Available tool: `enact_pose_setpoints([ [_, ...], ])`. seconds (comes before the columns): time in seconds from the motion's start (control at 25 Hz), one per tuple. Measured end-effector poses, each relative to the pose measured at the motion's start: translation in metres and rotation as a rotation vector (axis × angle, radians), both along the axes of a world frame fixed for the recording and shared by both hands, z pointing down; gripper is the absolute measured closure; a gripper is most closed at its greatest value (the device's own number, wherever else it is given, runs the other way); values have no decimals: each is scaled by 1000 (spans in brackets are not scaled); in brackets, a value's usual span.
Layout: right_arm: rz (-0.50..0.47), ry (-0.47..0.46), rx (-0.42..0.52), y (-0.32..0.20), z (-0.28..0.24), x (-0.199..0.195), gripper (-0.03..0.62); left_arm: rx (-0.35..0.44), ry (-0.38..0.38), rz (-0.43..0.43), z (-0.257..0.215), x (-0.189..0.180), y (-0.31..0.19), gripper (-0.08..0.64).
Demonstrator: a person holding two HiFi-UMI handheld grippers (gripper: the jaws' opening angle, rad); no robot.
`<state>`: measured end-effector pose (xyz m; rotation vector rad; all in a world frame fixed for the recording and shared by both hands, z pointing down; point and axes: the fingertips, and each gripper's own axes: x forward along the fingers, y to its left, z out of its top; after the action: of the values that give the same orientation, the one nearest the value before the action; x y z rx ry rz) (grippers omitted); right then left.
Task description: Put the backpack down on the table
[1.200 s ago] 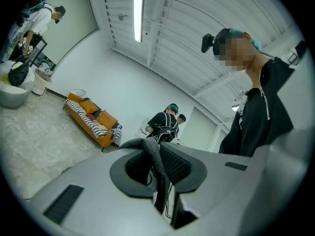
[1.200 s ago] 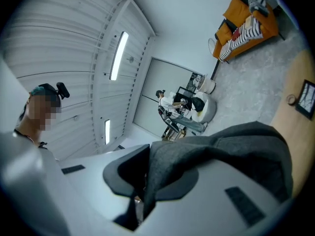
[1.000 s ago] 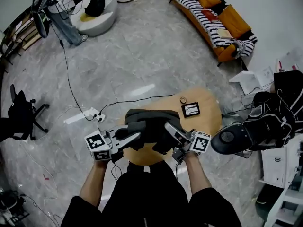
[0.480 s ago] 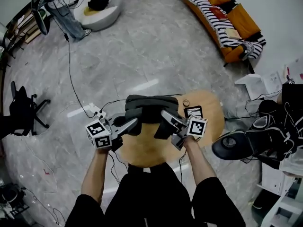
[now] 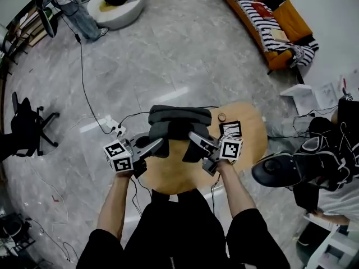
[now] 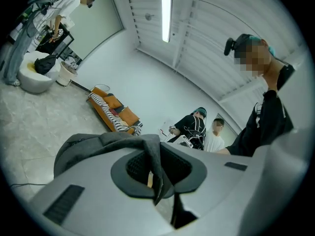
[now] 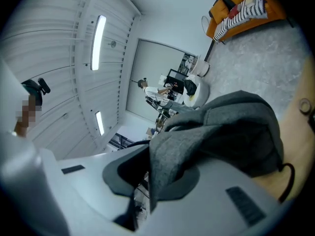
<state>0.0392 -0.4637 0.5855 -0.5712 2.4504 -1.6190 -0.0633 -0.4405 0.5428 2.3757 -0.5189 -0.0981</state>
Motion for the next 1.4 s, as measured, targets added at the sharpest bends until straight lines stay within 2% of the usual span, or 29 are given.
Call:
enact_pose_setpoints([
  [0.16, 5, 58, -15, 14, 13, -4, 533, -30, -19, 17, 10, 0, 15, 512],
  [0.36, 25, 167, -45, 32, 40, 5, 469, -65, -55, 62, 29, 2, 37, 514],
  [0.48, 62, 186, -75, 41, 50, 19, 428, -87, -81, 84, 43, 3, 54, 514],
  [0.92, 168, 244, -112, 72, 58, 41, 382, -143, -152, 104, 85, -5, 125, 515],
  [1.04, 159, 243, -127, 60, 48, 50, 391, -169, -166, 105, 87, 4, 122, 515],
  [1.2, 114, 262, -144, 41, 30, 59, 440, -208, -233, 122, 89, 19, 107, 517],
  [1.4, 91, 343, -168, 85, 56, 44, 486, -206, -278, 113, 112, -2, 138, 512],
])
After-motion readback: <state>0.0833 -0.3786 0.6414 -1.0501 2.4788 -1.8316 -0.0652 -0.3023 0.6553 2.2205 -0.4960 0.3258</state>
